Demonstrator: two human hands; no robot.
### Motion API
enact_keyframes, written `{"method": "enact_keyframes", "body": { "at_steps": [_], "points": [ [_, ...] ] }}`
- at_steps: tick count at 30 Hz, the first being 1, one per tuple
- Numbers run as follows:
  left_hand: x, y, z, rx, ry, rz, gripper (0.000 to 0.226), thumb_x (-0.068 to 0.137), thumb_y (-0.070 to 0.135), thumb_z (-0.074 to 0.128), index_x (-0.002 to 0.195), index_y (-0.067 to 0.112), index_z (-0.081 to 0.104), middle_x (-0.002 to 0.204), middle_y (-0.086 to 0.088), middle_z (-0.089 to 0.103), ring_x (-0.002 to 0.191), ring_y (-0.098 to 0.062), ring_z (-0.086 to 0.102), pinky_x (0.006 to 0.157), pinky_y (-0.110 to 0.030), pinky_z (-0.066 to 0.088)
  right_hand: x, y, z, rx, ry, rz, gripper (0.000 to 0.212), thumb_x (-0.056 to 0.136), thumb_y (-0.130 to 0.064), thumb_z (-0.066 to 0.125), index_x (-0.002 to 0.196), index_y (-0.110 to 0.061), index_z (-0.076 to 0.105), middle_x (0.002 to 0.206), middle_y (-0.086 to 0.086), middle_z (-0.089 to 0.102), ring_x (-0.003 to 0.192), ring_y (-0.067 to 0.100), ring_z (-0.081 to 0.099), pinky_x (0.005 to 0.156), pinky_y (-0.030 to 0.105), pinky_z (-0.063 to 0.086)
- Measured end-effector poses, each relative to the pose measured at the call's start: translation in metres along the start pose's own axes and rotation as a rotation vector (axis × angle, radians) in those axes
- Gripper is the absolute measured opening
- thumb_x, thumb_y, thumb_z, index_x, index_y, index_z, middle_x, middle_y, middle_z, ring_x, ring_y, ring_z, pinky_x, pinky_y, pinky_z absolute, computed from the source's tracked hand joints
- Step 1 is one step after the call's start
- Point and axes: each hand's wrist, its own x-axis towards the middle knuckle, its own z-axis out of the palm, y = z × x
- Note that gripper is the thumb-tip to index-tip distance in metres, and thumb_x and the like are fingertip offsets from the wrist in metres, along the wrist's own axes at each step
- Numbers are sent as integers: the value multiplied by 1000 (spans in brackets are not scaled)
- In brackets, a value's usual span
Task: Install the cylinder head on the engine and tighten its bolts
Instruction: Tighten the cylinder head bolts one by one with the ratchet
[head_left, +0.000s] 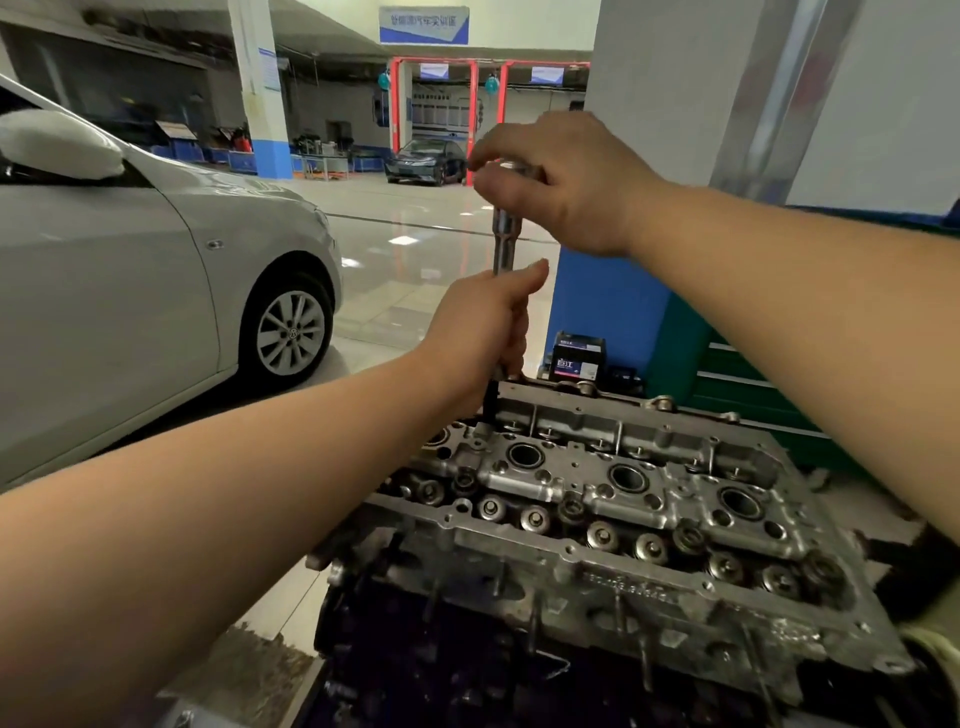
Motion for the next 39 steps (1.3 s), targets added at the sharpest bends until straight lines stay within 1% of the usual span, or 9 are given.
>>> {"method": "enact_keyframes", "body": {
  "at_steps": [5,10,15,18,20,23,30,36,39],
  "points": [
    [4,-3,-5,-62,-138,-57,59,103,27,59,51,28,32,52,3,23,43,-16,18,44,-24,24,-12,-3,0,211,-55,119,67,91,-79,31,136,-35,54,92,-12,64,87,9,61,76,31,44],
    [9,0,-12,-82,-308,-90,54,105,33,53,57,25,31,52,3,21,46,-16,17,46,-25,24,-16,-35,-14,-460,-14,350,87,87,-89,14,70,-17,59,67,2,53,61,25,50,55,31,28],
    [-6,-13,0,177,106,53,43,96,47,64,72,14,50,58,-8,48,48,-20,45,50,-27,43,-15,-56,-19,-602,16,290,87,82,-94,10,64,-19,51,63,3,51,55,23,46,53,30,26],
    [-5,-18,8,147,227,2,38,94,48,64,83,13,53,65,-9,47,53,-21,45,56,-31,44,-10,-46,-11,-262,-6,266,85,90,-88,14,69,-18,58,68,-3,57,69,20,57,72,39,40],
    [-2,-14,10,141,172,-12,37,95,42,66,77,12,53,60,-8,45,52,-22,43,56,-34,40,-6,-40,-9,290,-26,376,78,101,-75,22,71,-20,68,79,-5,67,87,16,62,100,48,39],
    [-1,-14,9,97,44,5,44,96,30,66,60,16,45,52,-4,35,50,-21,30,58,-36,29,1,-33,-4,1002,32,478,79,108,-64,23,85,-13,79,101,0,79,113,17,66,108,47,38],
    [5,-22,-5,-87,-22,14,59,92,24,69,43,28,37,48,5,26,42,-17,21,46,-26,25,4,-47,2,547,35,348,72,105,-62,40,62,-9,65,54,-11,58,57,1,54,74,32,41],
    [6,-26,0,36,24,89,43,81,33,73,49,18,49,47,-5,39,41,-22,35,50,-31,37,-11,-64,-18,-400,-37,467,70,89,-86,14,64,-25,36,67,2,43,59,22,41,55,34,28],
    [3,-27,-1,92,103,117,36,80,39,69,69,8,53,50,-8,49,44,-22,46,62,-39,47,-12,-73,-18,-524,-13,407,68,87,-87,17,64,-25,34,67,0,41,56,21,36,52,32,25]
  ]
}}
